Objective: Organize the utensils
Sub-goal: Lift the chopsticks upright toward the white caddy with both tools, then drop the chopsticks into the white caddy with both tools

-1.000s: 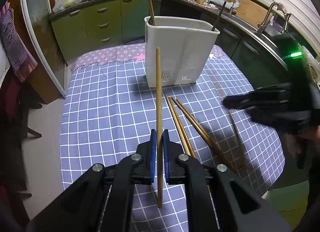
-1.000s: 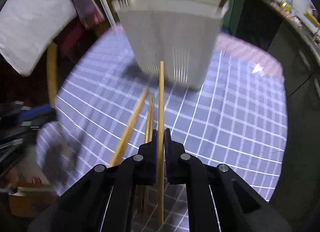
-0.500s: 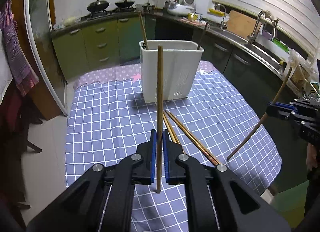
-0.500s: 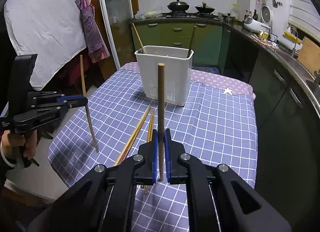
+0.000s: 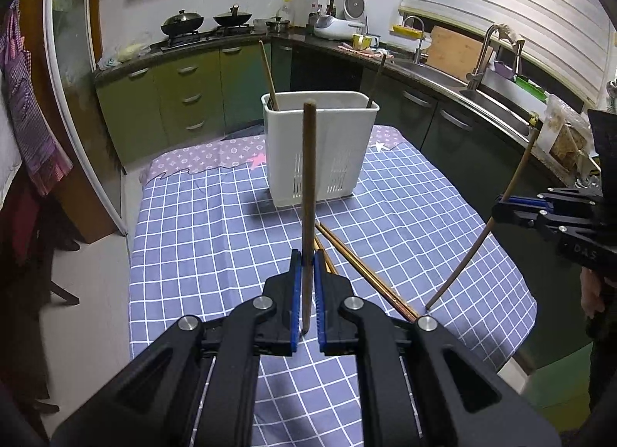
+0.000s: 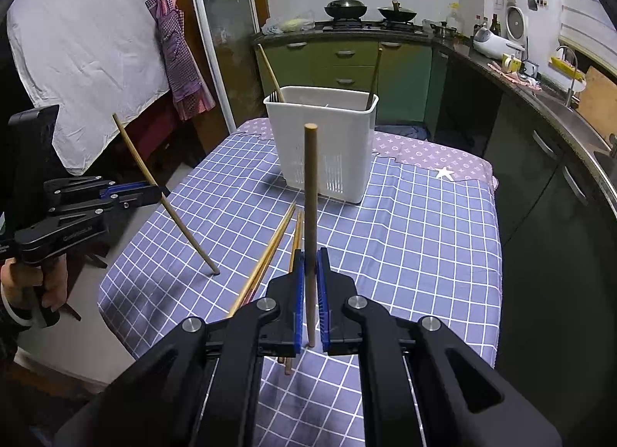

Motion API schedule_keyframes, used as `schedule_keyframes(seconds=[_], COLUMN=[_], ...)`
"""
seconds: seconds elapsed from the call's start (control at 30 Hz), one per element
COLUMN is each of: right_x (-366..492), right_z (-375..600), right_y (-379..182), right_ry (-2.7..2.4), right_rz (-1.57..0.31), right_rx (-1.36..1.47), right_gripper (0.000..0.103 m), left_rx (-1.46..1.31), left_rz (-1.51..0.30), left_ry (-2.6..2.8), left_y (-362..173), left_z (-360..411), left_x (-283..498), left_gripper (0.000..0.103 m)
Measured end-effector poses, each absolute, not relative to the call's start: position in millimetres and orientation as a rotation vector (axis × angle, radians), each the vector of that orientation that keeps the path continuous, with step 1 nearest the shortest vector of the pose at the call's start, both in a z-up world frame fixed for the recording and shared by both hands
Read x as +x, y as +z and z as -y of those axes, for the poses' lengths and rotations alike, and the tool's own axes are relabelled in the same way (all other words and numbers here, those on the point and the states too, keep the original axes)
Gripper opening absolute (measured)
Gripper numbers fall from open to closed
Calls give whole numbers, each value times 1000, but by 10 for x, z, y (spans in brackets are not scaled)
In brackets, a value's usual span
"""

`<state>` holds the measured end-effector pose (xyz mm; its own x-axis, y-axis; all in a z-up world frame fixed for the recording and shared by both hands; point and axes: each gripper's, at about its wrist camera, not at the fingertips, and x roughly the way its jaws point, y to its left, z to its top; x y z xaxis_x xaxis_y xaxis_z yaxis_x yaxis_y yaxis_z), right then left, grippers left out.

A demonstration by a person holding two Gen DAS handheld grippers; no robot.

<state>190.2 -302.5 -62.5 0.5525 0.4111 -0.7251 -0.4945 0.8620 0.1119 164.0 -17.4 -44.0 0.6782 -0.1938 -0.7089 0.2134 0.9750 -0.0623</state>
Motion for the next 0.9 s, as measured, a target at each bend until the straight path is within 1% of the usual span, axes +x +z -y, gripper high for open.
schedule_keyframes(seconds=[0.17, 0.33, 0.53, 0.7, 0.8, 0.9], right_x=[1963, 2021, 2119, 2302, 2429, 2532], right_z=[3032, 2998, 2964, 2904, 2871, 2880], right_y=[-571, -285, 259, 662, 805, 863], right_ry=[537, 540, 542, 538, 547, 553], right_rz=[-815, -752, -625, -543, -527, -518], right_rx=[-103, -103, -79, -55, -32, -7], right_gripper=[7, 7, 7, 7, 7, 7], left_rx=[29, 32, 69, 39, 35, 41], left_rz=[-784, -769, -633, -547, -471, -427], left_ry=[-236, -256, -253, -274, -265, -255], left_y=[-365, -152, 450, 892, 1117, 1209], left_z=[176, 191, 281, 346, 397, 447], left_x=[1667, 1754, 1943, 2260, 2462, 2640], left_gripper=[7, 7, 7, 7, 7, 7])
